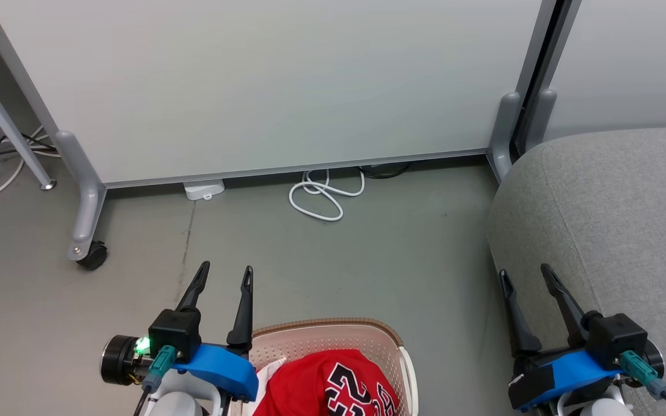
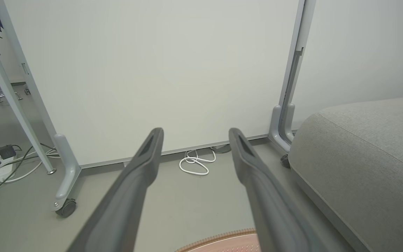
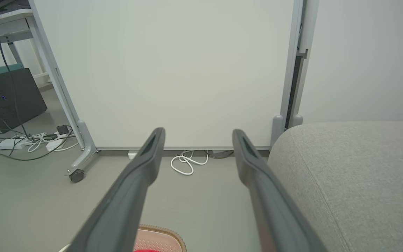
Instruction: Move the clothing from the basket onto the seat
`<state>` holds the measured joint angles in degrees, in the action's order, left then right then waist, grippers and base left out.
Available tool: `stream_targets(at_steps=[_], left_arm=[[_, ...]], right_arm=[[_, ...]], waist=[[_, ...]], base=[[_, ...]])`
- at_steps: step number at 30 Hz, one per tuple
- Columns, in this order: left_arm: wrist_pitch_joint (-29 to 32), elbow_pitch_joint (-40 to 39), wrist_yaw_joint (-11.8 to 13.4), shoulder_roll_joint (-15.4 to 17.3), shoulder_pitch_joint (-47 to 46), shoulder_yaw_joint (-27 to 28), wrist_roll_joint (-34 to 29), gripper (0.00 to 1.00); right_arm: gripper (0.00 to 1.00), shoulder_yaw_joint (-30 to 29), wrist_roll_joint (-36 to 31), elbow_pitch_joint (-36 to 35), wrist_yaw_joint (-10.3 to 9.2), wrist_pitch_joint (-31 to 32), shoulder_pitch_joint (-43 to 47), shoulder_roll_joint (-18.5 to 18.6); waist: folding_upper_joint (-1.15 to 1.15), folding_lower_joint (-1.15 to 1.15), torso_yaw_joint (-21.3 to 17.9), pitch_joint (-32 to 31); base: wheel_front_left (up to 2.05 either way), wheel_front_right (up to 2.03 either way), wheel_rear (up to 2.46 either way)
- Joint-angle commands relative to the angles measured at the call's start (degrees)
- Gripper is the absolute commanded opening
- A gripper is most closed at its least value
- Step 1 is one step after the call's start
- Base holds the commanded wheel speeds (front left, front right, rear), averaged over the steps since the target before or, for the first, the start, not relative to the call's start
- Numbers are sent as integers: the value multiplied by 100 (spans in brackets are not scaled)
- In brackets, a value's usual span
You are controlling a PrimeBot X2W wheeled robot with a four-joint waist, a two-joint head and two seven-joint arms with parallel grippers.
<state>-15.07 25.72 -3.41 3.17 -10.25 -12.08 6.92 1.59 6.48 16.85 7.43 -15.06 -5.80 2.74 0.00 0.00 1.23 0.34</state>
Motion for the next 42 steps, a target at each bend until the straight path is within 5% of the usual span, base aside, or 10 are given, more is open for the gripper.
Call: stream_targets(at_steps=[1,18,42], left_arm=[[-16,-11,23,-3,-67,-6,12,100],[-15,195,-102,68,-439,-128,-89,100],[-16,2483,-403,294,-2427,-1414,-398,100]], right_arm=[[100,7,38,10,11,-18,-84,26],[100,46,26,-189,11,-12,-262,25],[100,249,37,-761,7,-12,-1472,22]], waist=[[0,0,-10,4],[0,0,-198,431],[0,0,-937,2642]], base=[[0,0,0],[0,0,0],[0,0,0]])
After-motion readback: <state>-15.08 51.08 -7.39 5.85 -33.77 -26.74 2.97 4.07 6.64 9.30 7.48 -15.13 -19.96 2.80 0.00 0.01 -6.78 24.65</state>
